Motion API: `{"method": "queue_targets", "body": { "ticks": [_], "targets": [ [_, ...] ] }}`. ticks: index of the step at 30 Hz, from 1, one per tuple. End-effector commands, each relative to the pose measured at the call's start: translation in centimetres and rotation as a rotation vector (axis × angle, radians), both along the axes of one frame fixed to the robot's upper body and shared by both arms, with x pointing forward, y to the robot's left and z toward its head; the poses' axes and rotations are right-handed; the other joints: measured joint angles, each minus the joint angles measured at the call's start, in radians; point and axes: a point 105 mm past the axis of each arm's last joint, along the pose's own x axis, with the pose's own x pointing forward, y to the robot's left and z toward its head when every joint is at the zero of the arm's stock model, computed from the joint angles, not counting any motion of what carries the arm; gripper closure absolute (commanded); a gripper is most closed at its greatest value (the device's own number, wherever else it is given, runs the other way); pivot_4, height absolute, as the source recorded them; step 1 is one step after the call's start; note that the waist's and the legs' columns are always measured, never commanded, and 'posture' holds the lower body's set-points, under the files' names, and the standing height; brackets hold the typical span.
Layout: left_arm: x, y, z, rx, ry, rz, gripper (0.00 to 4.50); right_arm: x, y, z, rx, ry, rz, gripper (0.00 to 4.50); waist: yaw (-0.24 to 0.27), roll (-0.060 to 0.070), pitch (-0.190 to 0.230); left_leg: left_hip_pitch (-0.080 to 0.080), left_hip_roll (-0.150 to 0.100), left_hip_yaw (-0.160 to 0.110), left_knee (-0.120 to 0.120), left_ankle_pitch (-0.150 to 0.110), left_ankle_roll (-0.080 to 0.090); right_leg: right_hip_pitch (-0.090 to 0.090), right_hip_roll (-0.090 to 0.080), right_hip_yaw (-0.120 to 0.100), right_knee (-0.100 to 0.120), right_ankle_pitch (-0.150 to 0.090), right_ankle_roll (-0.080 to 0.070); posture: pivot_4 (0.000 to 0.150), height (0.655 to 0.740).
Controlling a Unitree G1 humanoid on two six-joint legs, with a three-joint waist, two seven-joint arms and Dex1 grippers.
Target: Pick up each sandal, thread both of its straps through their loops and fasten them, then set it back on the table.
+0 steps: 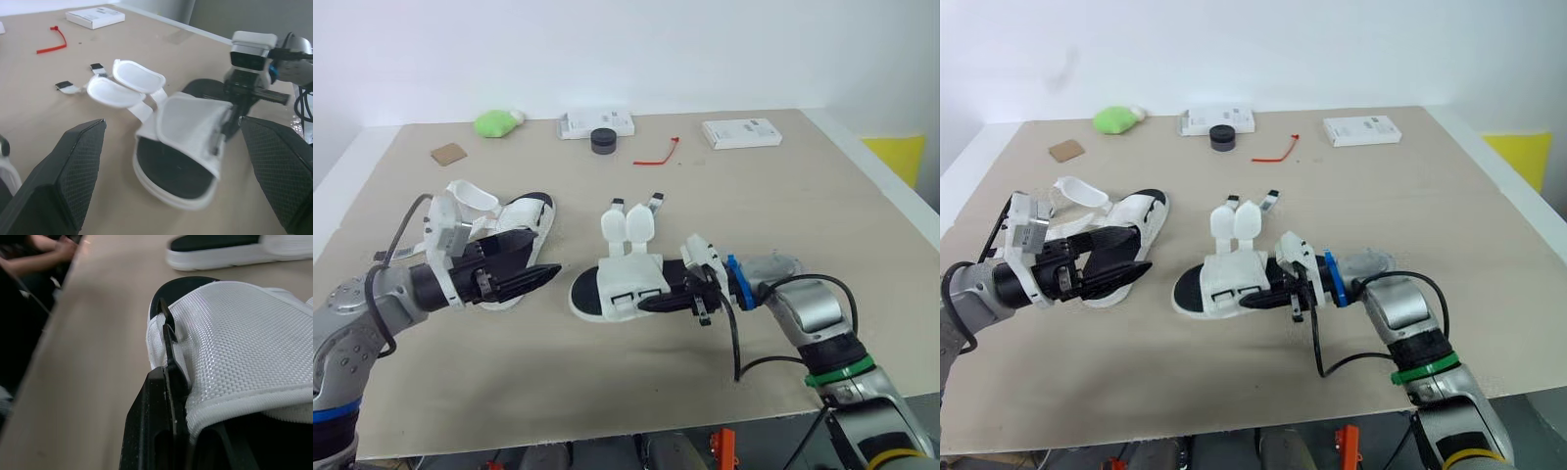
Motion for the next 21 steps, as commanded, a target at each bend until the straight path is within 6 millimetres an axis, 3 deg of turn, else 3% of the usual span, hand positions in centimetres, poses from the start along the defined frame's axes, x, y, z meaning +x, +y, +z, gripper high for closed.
{"method": "queue_targets", "body": {
  "ticks": [1, 9, 13, 20, 21],
  "targets": [
    [-0.6, 0.0, 0.8, 0.000, -0.048, 0.003, 0.00, -1.0, 0.1, 1.6, 0.044, -0.023, 0.004, 4.47, 0.000, 0.000, 0.000, 0.000, 0.000, 0.000, 0.000, 0.000, 0.000, 0.000, 0.000, 0.000, 0.000, 0.000, 0.000, 0.150, 0.7400],
    [-1.5, -0.4, -0.5, 0.053, -0.011, -0.041, 0.00, -1.1, -0.1, 1.6, 0.043, -0.010, -0.084, 4.47, -0.001, 0.000, 0.000, 0.000, 0.001, 0.000, 0.001, 0.000, 0.000, 0.000, 0.000, 0.000, 0.000, 0.001, -0.001, 0.150, 0.7400],
    [-1.7, -0.6, -1.8, 0.124, 0.013, -0.075, 0.00, -1.3, -0.1, 0.6, 0.024, -0.003, -0.091, 4.47, -0.001, 0.000, 0.000, 0.000, 0.001, 0.000, 0.001, 0.000, 0.000, 0.000, 0.000, 0.000, 0.000, 0.000, -0.003, 0.150, 0.7400],
    [-1.7, -0.6, -1.9, 0.129, 0.008, -0.096, 0.00, -1.4, -0.5, -1.5, -0.045, -0.003, -0.080, 4.47, -0.001, 0.000, 0.000, 0.000, 0.001, 0.000, 0.001, 0.000, 0.000, 0.000, 0.000, 0.000, 0.000, -0.002, -0.005, 0.150, 0.7400],
    [-1.7, -0.7, -1.9, 0.131, 0.009, -0.098, 0.00, -1.3, -0.5, -1.8, -0.053, 0.001, -0.088, 3.65, -0.001, 0.000, 0.000, 0.000, 0.001, 0.000, 0.001, 0.000, 0.000, 0.000, 0.000, 0.000, 0.000, -0.002, -0.005, 0.150, 0.7400]
  ]
}}
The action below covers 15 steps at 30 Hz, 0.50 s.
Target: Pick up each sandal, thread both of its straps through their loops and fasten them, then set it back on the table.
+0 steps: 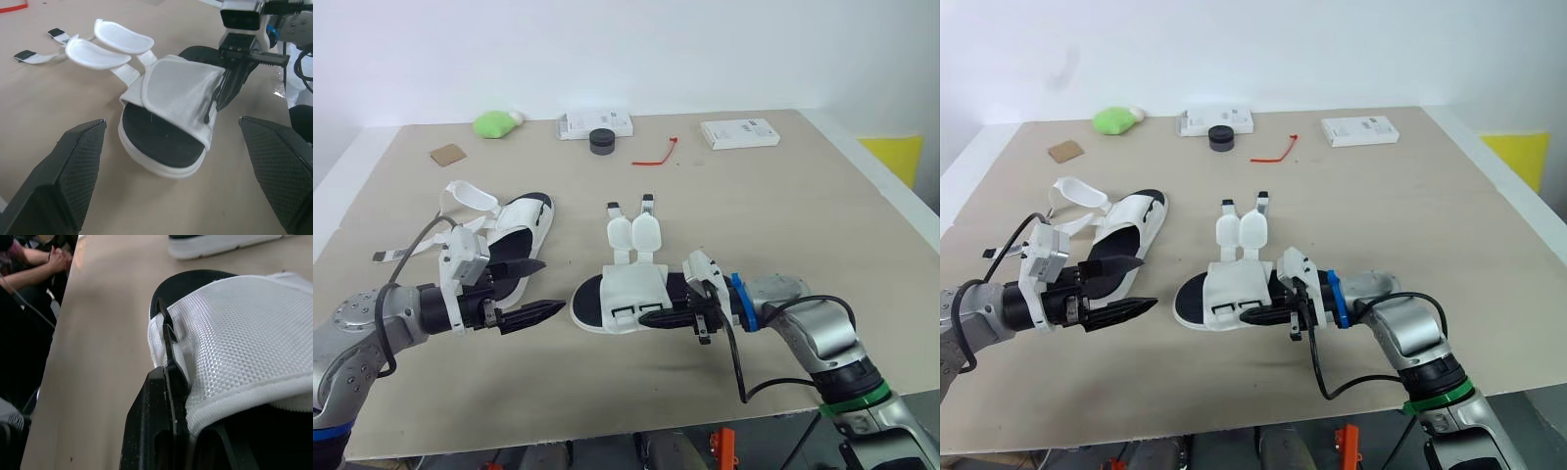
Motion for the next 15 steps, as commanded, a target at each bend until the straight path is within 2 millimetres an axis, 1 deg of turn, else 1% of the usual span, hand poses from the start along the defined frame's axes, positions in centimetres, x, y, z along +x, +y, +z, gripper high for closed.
{"method": "queue_targets", "body": {
  "ticks": [1, 4, 7, 8, 13, 15],
  "targets": [
    [-0.1, -0.1, 0.6, 0.013, -0.041, -0.023, 0.00, 0.2, -0.1, -0.7, -0.028, -0.011, -0.003, 3.34, 0.000, 0.000, 0.000, 0.000, 0.000, 0.000, 0.000, 0.000, 0.000, 0.000, 0.000, 0.000, 0.000, 0.000, 0.000, 0.150, 0.7400],
    [-0.2, -0.4, 0.6, 0.010, -0.041, -0.037, 0.00, 0.4, -0.4, -0.7, -0.035, -0.012, -0.008, 1.92, 0.000, 0.000, 0.000, 0.000, 0.000, 0.000, 0.000, 0.000, 0.000, 0.000, 0.000, 0.000, 0.000, 0.000, 0.000, 0.150, 0.7400],
    [-0.4, -0.8, 0.3, 0.014, -0.037, -0.062, 0.00, 0.8, -1.1, -0.3, -0.062, -0.028, -0.024, 0.38, 0.000, 0.000, 0.000, 0.001, 0.000, 0.000, 0.001, 0.000, 0.000, 0.001, 0.000, 0.000, 0.000, 0.000, 0.000, 0.150, 0.7400],
    [-0.3, -1.0, 0.1, 0.023, -0.041, -0.071, 0.00, 0.9, -1.5, 0.1, -0.057, -0.017, -0.024, 0.04, 0.000, 0.000, 0.000, 0.001, 0.000, 0.000, 0.001, 0.000, 0.000, 0.001, 0.000, 0.000, 0.000, 0.001, 0.000, 0.150, 0.7400],
    [0.2, -2.1, -1.2, 0.089, -0.053, -0.123, 0.00, 0.1, -2.8, 2.9, -0.008, 0.013, 0.007, 0.04, 0.003, -0.001, 0.000, 0.000, 0.000, 0.001, 0.005, 0.000, 0.000, 0.002, -0.001, 0.000, 0.000, 0.001, 0.000, 0.150, 0.7400],
    [0.7, -2.5, -1.6, 0.115, -0.070, -0.130, 0.00, -0.3, -3.2, 3.5, -0.008, 0.008, 0.018, 0.04, 0.003, -0.001, 0.000, 0.000, -0.001, 0.000, 0.005, 0.000, 0.000, 0.002, -0.001, 0.000, 0.000, 0.001, 0.000, 0.150, 0.7400]
  ]
}}
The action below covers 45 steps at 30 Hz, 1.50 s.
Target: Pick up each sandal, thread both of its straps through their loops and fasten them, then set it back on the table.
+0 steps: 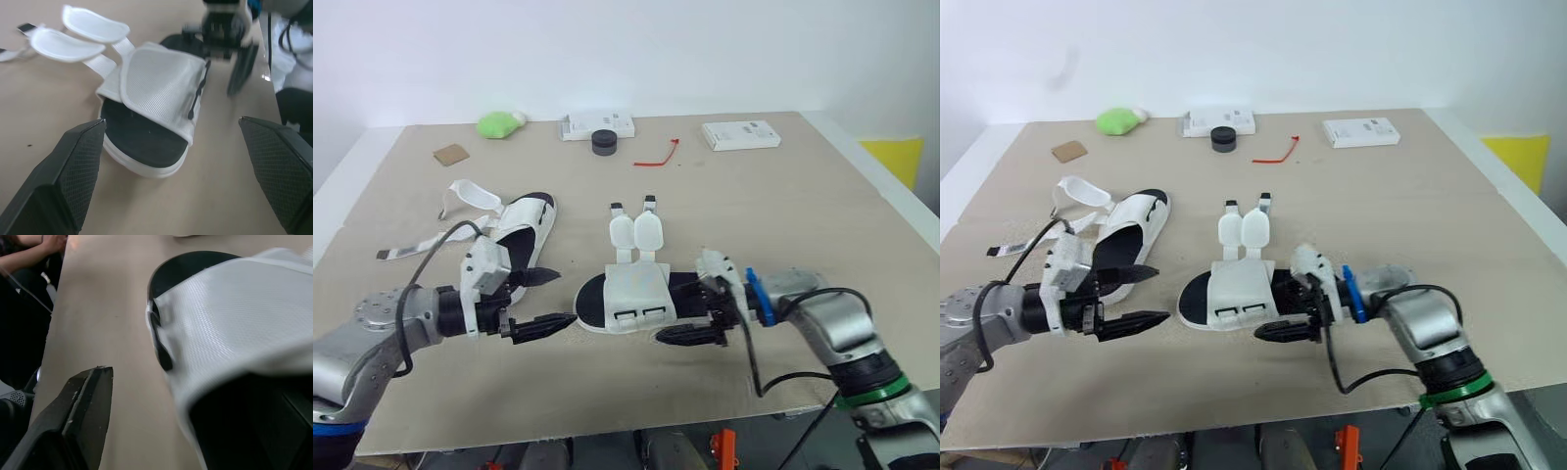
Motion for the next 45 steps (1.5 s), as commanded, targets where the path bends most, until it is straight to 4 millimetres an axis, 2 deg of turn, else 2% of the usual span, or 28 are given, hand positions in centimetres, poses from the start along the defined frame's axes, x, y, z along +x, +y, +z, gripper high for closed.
{"method": "queue_targets", "body": {
  "ticks": [1, 5, 9, 12, 15, 18, 23, 30, 45],
  "targets": [
    [0.8, -0.7, -0.2, 0.042, -0.062, -0.026, 0.00, -0.8, -0.4, 2.4, 0.031, -0.047, 0.044, 0.04, 0.000, 0.000, 0.000, 0.000, 0.000, 0.000, 0.000, 0.000, 0.000, 0.000, 0.000, 0.000, 0.000, 0.000, 0.000, 0.150, 0.7400],
    [1.8, -1.6, -1.0, 0.095, -0.113, -0.054, 0.00, -0.8, -1.6, 3.1, 0.008, -0.089, 0.013, 0.04, -0.001, 0.000, 0.000, 0.000, 0.001, 0.000, 0.000, -0.001, 0.001, 0.000, 0.001, 0.000, 0.000, 0.000, 0.000, 0.150, 0.7400],
    [1.9, -2.2, -1.9, 0.133, -0.124, -0.106, 0.00, -0.4, -2.6, 4.4, 0.026, -0.125, -0.035, 0.04, -0.002, 0.000, 0.000, 0.000, 0.001, 0.000, -0.001, -0.001, 0.001, -0.001, 0.001, 0.000, 0.000, 0.000, 0.000, 0.150, 0.7400],
    [2.2, -2.5, -1.4, 0.097, -0.125, -0.122, 0.00, -0.3, -2.9, 4.6, 0.025, -0.140, -0.061, 0.04, -0.001, 0.000, 0.000, 0.000, 0.001, 0.000, 0.000, -0.001, 0.001, 0.000, 0.001, 0.000, 0.000, 0.000, 0.000, 0.150, 0.7400],
    [2.6, -2.6, -0.5, 0.050, -0.120, -0.120, 0.79, -0.3, -3.0, 4.6, 0.028, -0.145, -0.080, 0.00, -0.001, 0.000, 0.000, -0.001, 0.000, 0.000, 0.000, -0.001, 0.001, 0.000, 0.001, 0.000, 0.000, 0.000, 0.001, 0.150, 0.7400],
    [2.5, -2.6, 0.1, 0.026, -0.107, -0.135, 2.19, -0.4, -3.0, 4.4, 0.033, -0.145, -0.092, 0.00, -0.002, 0.000, 0.000, -0.001, 0.000, 0.000, 0.000, -0.001, 0.001, 0.000, 0.001, 0.000, 0.000, 0.001, 0.003, 0.150, 0.7400],
    [2.5, -2.3, -0.6, 0.053, -0.072, -0.155, 4.42, -0.5, -2.8, 4.1, 0.038, -0.142, -0.104, 0.00, -0.002, 0.000, 0.000, -0.001, 0.001, 0.000, 0.000, -0.001, 0.001, -0.001, 0.001, 0.000, 0.000, 0.002, 0.004, 0.150, 0.7400],
    [3.4, -2.1, -2.0, 0.100, -0.067, -0.119, 4.47, -0.8, -2.7, 4.1, 0.045, -0.137, -0.106, 0.00, -0.002, 0.000, 0.000, -0.001, 0.000, 0.000, 0.000, -0.001, 0.001, 0.000, 0.001, 0.000, 0.000, 0.001, 0.003, 0.150, 0.7400],
    [4.0, -3.6, -2.6, 0.149, -0.077, -0.167, 4.47, -1.0, -2.7, 3.9, 0.051, -0.135, -0.116, 0.00, -0.002, 0.000, 0.000, -0.001, 0.000, 0.000, 0.000, -0.001, 0.001, 0.000, 0.001, 0.000, 0.000, 0.002, 0.005, 0.150, 0.7400]
  ]
}}
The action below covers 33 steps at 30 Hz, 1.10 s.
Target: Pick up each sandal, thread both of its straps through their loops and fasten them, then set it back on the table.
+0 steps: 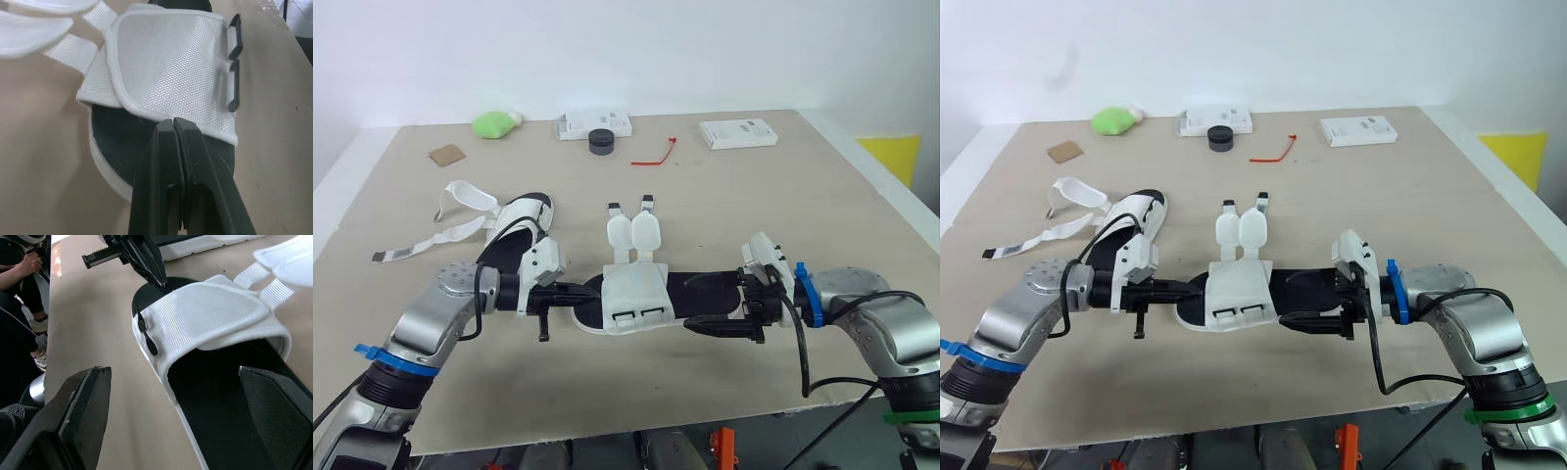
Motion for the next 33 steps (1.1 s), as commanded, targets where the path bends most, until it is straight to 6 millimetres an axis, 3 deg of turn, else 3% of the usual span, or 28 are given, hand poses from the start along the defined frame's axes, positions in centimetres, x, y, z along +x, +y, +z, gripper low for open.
{"method": "queue_targets", "body": {
  "ticks": [1, 7, 16, 26, 33],
  "targets": [
    [0.2, -0.1, 0.7, 0.008, -0.050, -0.011, 4.47, -0.2, 0.0, 1.5, 0.018, -0.066, 0.000, 0.00, 0.000, 0.000, 0.000, 0.000, 0.000, 0.000, 0.000, 0.000, 0.000, 0.000, 0.000, 0.000, 0.000, 0.000, 0.000, 0.150, 0.7400],
    [0.7, -0.6, 1.3, -0.017, -0.049, -0.003, 4.47, -0.2, 0.1, 1.4, 0.021, -0.070, -0.010, 0.00, 0.001, 0.000, 0.000, -0.001, 0.000, 0.000, 0.001, 0.000, 0.000, 0.000, 0.000, 0.000, 0.000, 0.000, 0.001, 0.150, 0.7400],
    [1.3, -0.5, -0.8, 0.043, -0.030, 0.016, 4.47, -0.3, 0.1, 1.5, 0.027, -0.075, -0.021, 0.00, 0.000, 0.000, 0.000, -0.001, 0.000, 0.000, 0.001, 0.000, 0.000, 0.000, 0.000, 0.000, 0.000, 0.001, 0.001, 0.150, 0.7400],
    [0.9, -1.6, -0.2, 0.014, -0.023, -0.023, 4.47, -0.4, 0.0, 1.5, 0.030, -0.075, -0.033, 0.00, 0.001, 0.000, 0.000, -0.001, 0.000, 0.000, 0.002, 0.000, 0.000, 0.001, 0.000, 0.000, 0.000, 0.001, 0.002, 0.150, 0.7400],
    [0.0, -1.5, -0.7, 0.089, -0.037, -0.071, 4.47, -0.3, 0.2, 1.3, 0.032, -0.074, -0.040, 0.00, 0.001, 0.000, 0.000, -0.001, -0.001, 0.000, 0.002, 0.000, 0.000, 0.001, 0.000, 0.000, 0.000, 0.001, 0.002, 0.150, 0.7400]
  ]
}}
